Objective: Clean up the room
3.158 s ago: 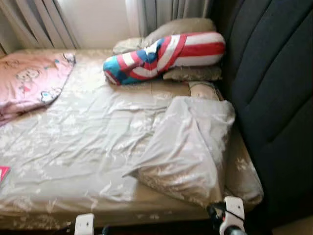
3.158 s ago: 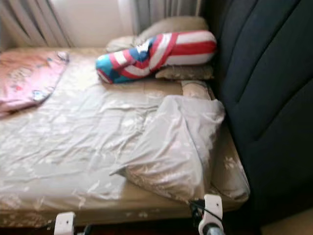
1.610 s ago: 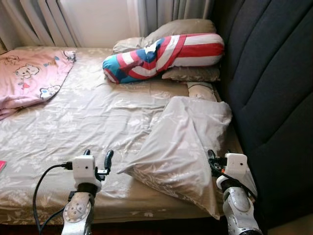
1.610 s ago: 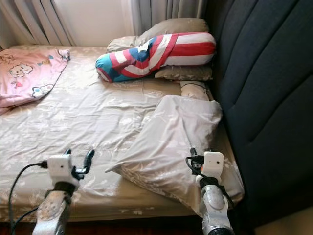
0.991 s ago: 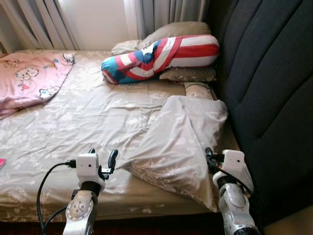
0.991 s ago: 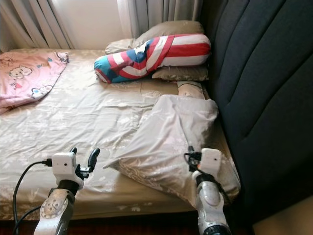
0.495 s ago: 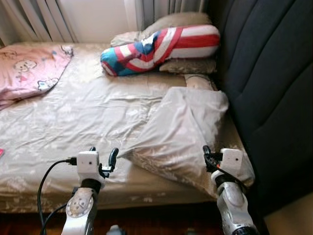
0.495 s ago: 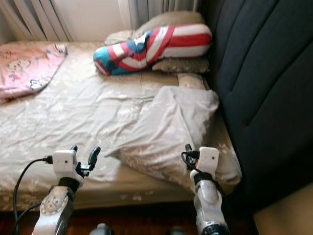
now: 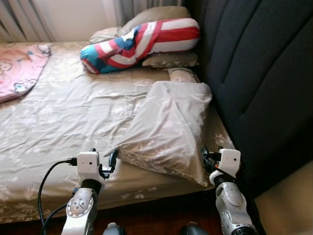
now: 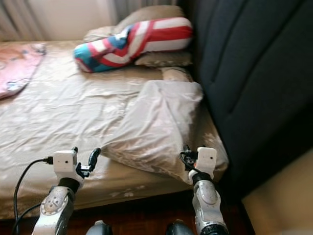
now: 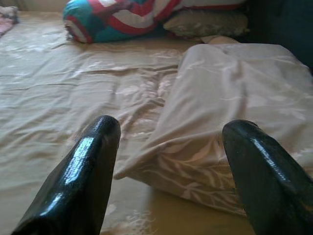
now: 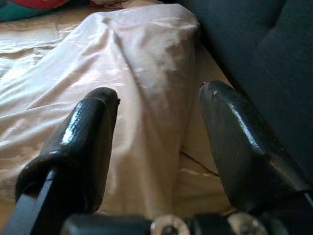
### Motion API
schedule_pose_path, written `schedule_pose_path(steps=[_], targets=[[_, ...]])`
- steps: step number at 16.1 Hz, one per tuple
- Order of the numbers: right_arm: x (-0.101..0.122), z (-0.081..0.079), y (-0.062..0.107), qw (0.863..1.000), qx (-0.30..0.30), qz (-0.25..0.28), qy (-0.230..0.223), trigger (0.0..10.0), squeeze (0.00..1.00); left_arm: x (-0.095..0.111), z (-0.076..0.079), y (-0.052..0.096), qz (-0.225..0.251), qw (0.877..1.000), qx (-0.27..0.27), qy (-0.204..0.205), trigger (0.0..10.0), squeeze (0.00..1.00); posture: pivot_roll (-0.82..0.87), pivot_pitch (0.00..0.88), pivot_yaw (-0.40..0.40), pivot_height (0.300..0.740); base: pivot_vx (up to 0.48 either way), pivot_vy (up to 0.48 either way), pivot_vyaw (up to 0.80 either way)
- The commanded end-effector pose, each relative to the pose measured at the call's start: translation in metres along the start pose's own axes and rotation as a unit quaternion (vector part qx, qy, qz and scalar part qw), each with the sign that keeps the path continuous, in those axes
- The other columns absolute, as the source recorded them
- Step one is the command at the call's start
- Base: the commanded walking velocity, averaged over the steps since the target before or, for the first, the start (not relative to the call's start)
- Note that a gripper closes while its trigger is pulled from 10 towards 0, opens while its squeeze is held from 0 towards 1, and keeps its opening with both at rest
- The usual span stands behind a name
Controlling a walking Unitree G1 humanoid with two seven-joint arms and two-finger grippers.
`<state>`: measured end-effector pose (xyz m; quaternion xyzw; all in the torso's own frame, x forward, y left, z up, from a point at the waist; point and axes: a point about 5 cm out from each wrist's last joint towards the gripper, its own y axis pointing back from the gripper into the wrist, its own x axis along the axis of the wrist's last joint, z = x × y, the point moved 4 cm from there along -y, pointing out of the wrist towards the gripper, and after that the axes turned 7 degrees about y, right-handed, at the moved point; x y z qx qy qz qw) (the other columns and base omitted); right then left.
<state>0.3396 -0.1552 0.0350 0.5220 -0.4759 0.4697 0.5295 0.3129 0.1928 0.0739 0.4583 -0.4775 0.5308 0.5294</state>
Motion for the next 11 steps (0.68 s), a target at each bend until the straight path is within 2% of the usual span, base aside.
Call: schedule_pose_path(steps=[1,4,7,11], targets=[[0.0005,-0.0032,-0.0008,1.000,0.007,-0.003,-0.001,10.0,0.00,0.0021,0.0013,-0.0011,0.001,1.000,-0.003,-0.001,10.0,0.00,-0.02,0.117,-0.033,0.662,0.244,0.000,0.00],[0.0002,-0.0058,-0.0007,1.000,0.017,-0.003,0.008,10.0,0.00,0.0026,0.0012,-0.0014,0.001,1.000,-0.003,-0.002,10.0,0.00,-0.02,0.116,-0.033,0.662,0.275,0.000,0.00],[0.0002,-0.0096,-0.0006,1.000,0.027,-0.002,0.012,10.0,0.00,0.0026,0.0005,-0.0021,0.000,1.000,-0.003,-0.003,10.0,0.00,-0.02,0.111,-0.035,0.662,0.306,0.000,0.71],[-0.0017,-0.0061,-0.0001,1.000,0.019,-0.006,0.002,10.0,0.00,0.0016,0.0007,-0.0018,-0.001,1.000,-0.003,0.000,10.0,0.00,-0.02,0.113,-0.033,0.662,0.315,0.000,0.00]])
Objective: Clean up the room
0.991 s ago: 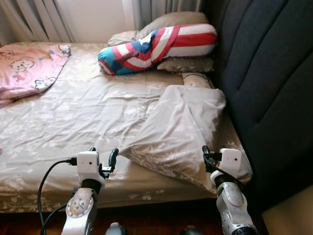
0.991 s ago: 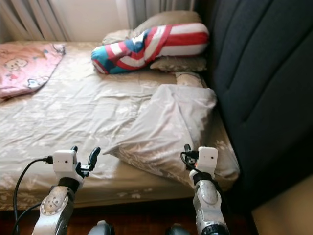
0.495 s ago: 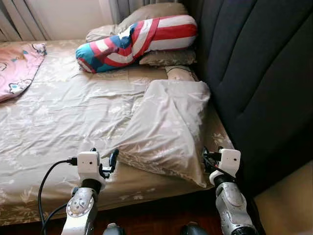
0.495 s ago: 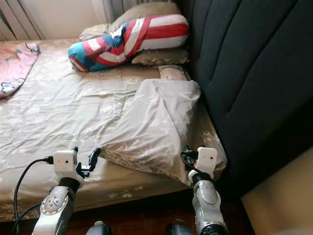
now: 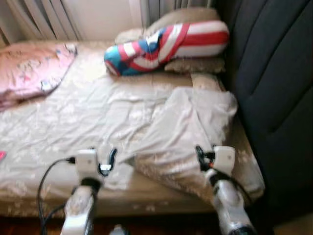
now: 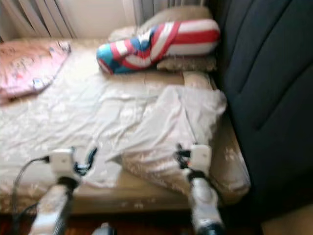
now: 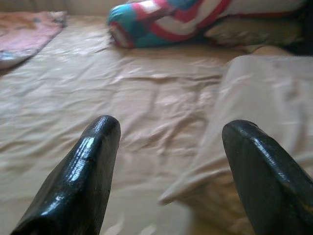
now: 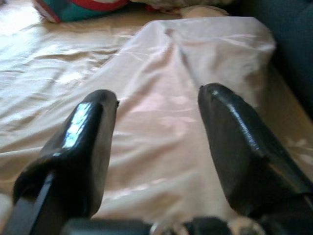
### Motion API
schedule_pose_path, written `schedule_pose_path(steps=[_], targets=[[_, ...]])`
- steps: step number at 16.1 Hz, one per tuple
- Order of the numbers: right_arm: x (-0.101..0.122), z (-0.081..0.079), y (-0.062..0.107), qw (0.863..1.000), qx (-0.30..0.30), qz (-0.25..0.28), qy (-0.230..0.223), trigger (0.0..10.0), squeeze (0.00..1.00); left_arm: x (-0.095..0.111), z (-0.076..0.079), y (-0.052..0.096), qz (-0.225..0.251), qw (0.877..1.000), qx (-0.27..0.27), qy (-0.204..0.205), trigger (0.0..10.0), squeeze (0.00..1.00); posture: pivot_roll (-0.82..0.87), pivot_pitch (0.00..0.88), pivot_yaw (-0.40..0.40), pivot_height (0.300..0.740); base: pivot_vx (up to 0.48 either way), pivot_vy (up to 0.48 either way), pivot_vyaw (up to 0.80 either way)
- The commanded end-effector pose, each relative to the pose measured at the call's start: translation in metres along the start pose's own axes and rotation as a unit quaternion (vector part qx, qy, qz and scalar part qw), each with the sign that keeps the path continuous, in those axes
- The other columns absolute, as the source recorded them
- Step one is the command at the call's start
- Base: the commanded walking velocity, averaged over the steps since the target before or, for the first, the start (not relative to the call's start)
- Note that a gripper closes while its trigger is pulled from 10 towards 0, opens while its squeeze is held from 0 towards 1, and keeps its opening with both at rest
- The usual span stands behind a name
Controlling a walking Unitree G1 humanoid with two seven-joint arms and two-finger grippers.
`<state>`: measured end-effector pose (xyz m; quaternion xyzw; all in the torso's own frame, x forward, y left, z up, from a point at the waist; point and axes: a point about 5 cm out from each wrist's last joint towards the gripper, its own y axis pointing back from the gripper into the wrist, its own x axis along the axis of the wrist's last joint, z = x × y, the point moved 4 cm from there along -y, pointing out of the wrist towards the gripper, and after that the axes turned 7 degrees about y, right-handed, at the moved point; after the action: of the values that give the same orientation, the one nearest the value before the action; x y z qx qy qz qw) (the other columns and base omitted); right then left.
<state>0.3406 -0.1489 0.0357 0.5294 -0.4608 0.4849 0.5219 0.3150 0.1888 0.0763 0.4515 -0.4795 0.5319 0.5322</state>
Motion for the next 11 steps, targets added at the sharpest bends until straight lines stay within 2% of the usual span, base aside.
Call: schedule_pose_path(steps=[1,4,7,8,9,10,11], targets=[[-0.002,0.001,0.001,1.000,-0.006,-0.007,-0.007,10.0,0.00,0.000,-0.003,0.001,-0.004,1.000,0.002,-0.005,10.0,0.00,-0.02,0.113,-0.033,0.662,0.319,0.000,0.00],[-0.004,0.001,0.001,1.000,-0.006,-0.012,-0.006,10.0,0.00,0.000,-0.003,0.001,-0.004,1.000,0.002,-0.005,10.0,0.00,-0.02,0.115,-0.034,0.662,0.320,0.000,0.00],[-0.010,-0.001,0.001,1.000,-0.002,-0.028,-0.002,10.0,0.00,0.000,-0.002,0.000,-0.004,1.000,0.000,0.002,10.0,0.00,-0.02,0.115,-0.034,0.662,0.000,0.000,0.00],[-0.017,0.002,0.001,0.999,-0.011,-0.052,0.006,10.0,0.00,0.000,-0.002,0.000,-0.004,1.000,0.000,0.001,10.0,0.00,-0.02,0.115,-0.034,0.662,0.000,0.000,0.00],[-0.029,0.006,0.003,0.996,-0.023,-0.090,-0.009,10.0,0.00,0.000,-0.002,0.000,-0.005,1.000,-0.001,0.001,10.0,0.00,-0.02,0.121,-0.034,0.662,0.000,0.000,0.00],[-0.034,0.006,0.003,0.994,-0.021,-0.104,-0.018,10.0,1.00,0.000,-0.002,0.001,-0.005,1.000,-0.002,0.000,10.0,0.00,-0.02,0.124,-0.034,0.662,0.000,0.000,0.00],[-0.035,0.005,0.004,0.994,-0.020,-0.107,-0.021,10.0,1.00,0.000,-0.002,0.001,-0.006,1.000,-0.002,0.000,10.0,0.00,-0.02,0.124,-0.034,0.662,0.000,0.000,0.00]])
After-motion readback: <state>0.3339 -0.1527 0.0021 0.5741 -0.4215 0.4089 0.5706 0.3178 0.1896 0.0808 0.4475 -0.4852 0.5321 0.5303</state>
